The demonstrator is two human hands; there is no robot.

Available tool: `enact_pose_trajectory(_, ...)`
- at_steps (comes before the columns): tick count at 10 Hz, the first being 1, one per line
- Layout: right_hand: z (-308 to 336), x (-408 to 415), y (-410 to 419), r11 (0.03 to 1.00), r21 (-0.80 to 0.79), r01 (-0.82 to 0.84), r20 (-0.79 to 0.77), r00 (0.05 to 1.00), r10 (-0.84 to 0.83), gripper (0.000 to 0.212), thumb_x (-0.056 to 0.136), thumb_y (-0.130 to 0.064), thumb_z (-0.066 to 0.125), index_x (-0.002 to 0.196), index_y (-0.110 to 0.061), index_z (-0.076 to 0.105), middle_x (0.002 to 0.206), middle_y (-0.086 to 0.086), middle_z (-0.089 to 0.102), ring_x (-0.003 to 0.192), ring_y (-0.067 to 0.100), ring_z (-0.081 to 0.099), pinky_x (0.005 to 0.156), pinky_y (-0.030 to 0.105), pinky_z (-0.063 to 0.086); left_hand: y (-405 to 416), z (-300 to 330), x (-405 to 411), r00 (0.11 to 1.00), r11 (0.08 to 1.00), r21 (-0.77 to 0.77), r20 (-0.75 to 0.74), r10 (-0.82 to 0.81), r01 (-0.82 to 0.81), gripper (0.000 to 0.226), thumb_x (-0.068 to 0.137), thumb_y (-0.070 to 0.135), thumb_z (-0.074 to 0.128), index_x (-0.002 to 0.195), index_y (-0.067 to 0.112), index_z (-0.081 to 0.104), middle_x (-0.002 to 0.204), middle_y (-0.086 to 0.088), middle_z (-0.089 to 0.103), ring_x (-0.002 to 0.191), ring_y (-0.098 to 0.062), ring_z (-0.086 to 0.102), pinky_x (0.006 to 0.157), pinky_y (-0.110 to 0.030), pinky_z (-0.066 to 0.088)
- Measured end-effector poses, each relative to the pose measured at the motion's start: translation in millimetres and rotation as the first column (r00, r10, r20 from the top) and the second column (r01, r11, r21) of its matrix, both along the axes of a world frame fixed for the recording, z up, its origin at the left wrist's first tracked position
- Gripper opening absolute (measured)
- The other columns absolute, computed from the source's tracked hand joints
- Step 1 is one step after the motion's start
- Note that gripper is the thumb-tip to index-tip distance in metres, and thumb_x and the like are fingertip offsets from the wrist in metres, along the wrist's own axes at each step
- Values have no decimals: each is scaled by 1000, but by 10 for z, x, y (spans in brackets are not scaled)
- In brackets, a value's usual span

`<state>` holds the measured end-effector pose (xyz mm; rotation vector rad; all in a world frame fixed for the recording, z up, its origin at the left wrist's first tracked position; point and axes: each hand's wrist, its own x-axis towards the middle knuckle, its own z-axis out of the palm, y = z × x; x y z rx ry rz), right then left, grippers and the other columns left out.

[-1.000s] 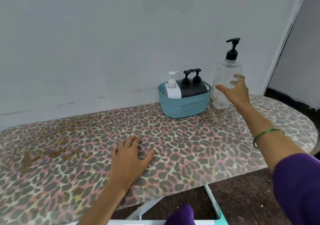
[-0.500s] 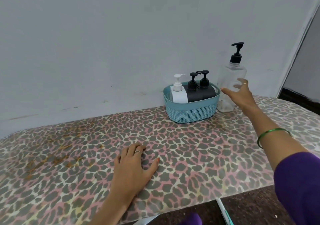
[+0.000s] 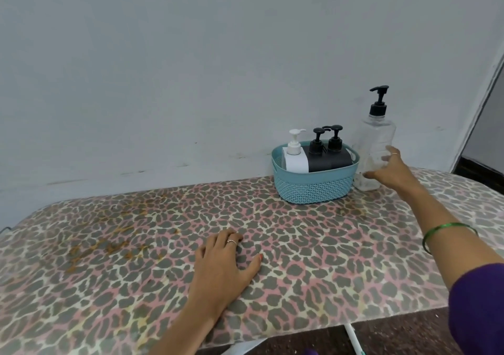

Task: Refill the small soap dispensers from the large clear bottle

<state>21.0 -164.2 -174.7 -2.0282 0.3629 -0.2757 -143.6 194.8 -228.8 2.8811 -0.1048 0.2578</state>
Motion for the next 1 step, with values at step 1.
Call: enact_pose_trajectory(1,121,-204,48,982,-27,186,84,980,-183,77,84,-3,67,147,-8,23,143,21,41,127,36,44,103,43,39,-1,6,10,1000,1000,13,-1,-13,13,66,85,71,30,136,31,39,139,14,37,129,-9,30,110,-34,24)
